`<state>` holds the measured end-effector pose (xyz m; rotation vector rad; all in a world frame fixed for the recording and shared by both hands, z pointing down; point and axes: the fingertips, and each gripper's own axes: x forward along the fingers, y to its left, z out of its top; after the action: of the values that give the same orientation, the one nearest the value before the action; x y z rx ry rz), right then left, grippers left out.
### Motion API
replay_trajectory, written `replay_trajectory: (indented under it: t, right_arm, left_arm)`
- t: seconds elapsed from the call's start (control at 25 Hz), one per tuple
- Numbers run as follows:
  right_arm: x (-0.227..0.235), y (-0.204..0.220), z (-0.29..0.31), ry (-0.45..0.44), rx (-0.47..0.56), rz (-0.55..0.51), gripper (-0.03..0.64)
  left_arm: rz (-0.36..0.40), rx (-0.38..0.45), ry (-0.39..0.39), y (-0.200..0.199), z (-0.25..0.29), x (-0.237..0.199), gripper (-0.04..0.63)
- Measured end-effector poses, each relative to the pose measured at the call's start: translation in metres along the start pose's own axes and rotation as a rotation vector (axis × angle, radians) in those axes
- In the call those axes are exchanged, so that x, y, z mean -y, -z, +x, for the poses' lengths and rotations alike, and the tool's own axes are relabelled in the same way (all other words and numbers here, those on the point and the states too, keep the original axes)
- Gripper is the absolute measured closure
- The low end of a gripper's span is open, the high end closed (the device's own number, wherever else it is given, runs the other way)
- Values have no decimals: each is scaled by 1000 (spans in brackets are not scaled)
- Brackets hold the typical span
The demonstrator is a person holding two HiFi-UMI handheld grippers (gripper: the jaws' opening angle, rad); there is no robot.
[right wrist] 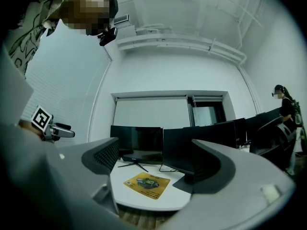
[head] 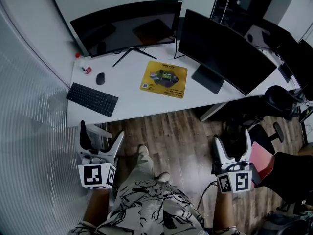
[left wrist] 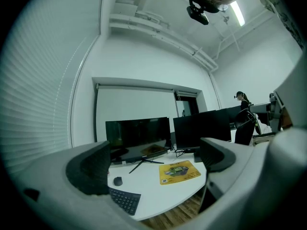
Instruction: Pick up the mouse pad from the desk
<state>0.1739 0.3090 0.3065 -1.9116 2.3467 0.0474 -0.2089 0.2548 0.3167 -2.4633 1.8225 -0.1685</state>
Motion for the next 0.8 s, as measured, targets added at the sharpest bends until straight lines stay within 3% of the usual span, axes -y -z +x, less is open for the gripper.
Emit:
replay_trajectory:
  t: [0.8]
  right_arm:
    - [6, -13, 141, 38, 23, -37, 153]
  left_arm:
    - [-28, 20, 61, -11, 140, -55, 25]
